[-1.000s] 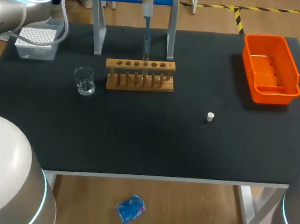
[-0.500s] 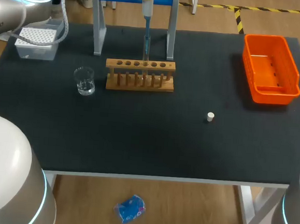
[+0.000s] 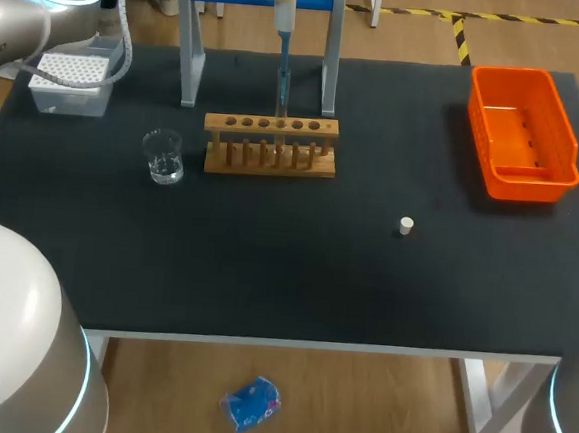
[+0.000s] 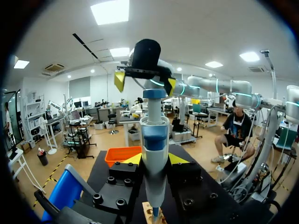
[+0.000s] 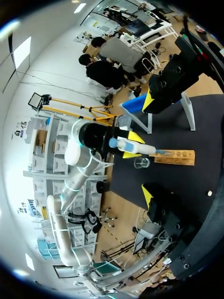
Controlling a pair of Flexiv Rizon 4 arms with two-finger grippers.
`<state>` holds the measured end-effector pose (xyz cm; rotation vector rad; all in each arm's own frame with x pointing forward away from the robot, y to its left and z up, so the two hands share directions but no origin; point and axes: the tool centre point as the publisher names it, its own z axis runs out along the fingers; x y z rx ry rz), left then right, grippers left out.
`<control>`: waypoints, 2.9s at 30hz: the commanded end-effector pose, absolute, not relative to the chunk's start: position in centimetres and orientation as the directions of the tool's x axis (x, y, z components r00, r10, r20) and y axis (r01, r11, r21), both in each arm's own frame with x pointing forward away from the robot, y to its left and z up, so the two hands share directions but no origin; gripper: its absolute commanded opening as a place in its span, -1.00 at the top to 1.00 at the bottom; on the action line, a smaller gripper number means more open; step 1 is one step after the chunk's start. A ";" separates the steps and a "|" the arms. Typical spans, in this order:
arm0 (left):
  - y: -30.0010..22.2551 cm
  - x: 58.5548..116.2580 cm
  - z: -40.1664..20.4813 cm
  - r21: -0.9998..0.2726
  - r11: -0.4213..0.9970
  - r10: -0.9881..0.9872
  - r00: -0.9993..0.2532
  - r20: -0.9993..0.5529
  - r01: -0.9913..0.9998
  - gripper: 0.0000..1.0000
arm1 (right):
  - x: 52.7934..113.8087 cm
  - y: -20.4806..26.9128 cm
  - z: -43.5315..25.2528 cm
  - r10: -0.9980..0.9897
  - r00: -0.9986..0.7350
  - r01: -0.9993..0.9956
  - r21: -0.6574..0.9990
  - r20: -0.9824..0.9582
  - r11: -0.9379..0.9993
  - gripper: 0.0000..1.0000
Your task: Invert the test tube, pick up the pipette, mount the tip to pipette, aspirate from beaker and dispense into the tube, eject the tip, return the pipette, and cap with the stopper.
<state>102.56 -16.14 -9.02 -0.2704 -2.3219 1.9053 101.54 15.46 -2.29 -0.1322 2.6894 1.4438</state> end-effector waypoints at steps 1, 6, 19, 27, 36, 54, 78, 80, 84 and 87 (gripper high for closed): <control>-16.0 102.7 -8.9 -0.980 0.192 0.222 -0.975 -0.014 0.058 1.00 | 100.1 14.8 -4.5 -0.009 -0.992 -0.110 0.839 -0.124 0.533 -1.00; -16.0 102.7 -8.9 -0.980 0.192 0.222 -0.975 -0.014 0.058 1.00 | 99.1 14.7 -7.3 -0.029 -0.994 -0.104 0.830 -0.105 0.547 -1.00; -16.0 102.7 -8.9 -0.980 0.192 0.222 -0.975 -0.014 0.058 1.00 | 99.9 15.1 -10.8 -0.007 -0.999 -0.041 0.848 -0.045 0.529 -1.00; -16.0 102.7 -8.9 -0.980 0.192 0.222 -0.975 -0.014 0.058 1.00 | 99.9 15.1 -10.8 -0.007 -0.999 -0.041 0.848 -0.045 0.529 -1.00; -16.0 102.7 -8.9 -0.980 0.192 0.222 -0.975 -0.014 0.058 1.00 | 99.9 15.1 -11.4 0.002 -0.999 -0.044 0.852 -0.053 0.521 -1.00; -16.0 102.7 -8.9 -0.980 0.192 0.222 -0.975 -0.014 0.058 1.00 | 98.4 15.6 -20.6 -0.007 -0.999 -0.038 0.905 -0.039 0.424 -1.00; -16.0 102.7 -8.9 -0.980 0.192 0.222 -0.975 -0.014 0.058 1.00 | 98.4 16.5 -21.3 -0.019 -0.999 -0.032 0.906 -0.026 0.421 -1.00; -16.0 102.7 -8.9 -0.980 0.192 0.222 -0.975 -0.014 0.058 1.00 | 98.4 16.5 -21.3 -0.019 -0.999 -0.032 0.906 -0.026 0.421 -1.00; -16.0 102.7 -8.9 -0.979 0.193 0.221 -0.975 -0.014 0.058 1.00 | 98.4 16.5 -21.3 -0.019 -0.999 -0.032 0.906 -0.026 0.421 -1.00; -15.9 102.7 -8.8 -0.979 0.195 0.219 -0.976 -0.017 0.061 1.00 | 98.4 16.5 -21.3 -0.019 -0.999 -0.032 0.906 -0.026 0.421 -1.00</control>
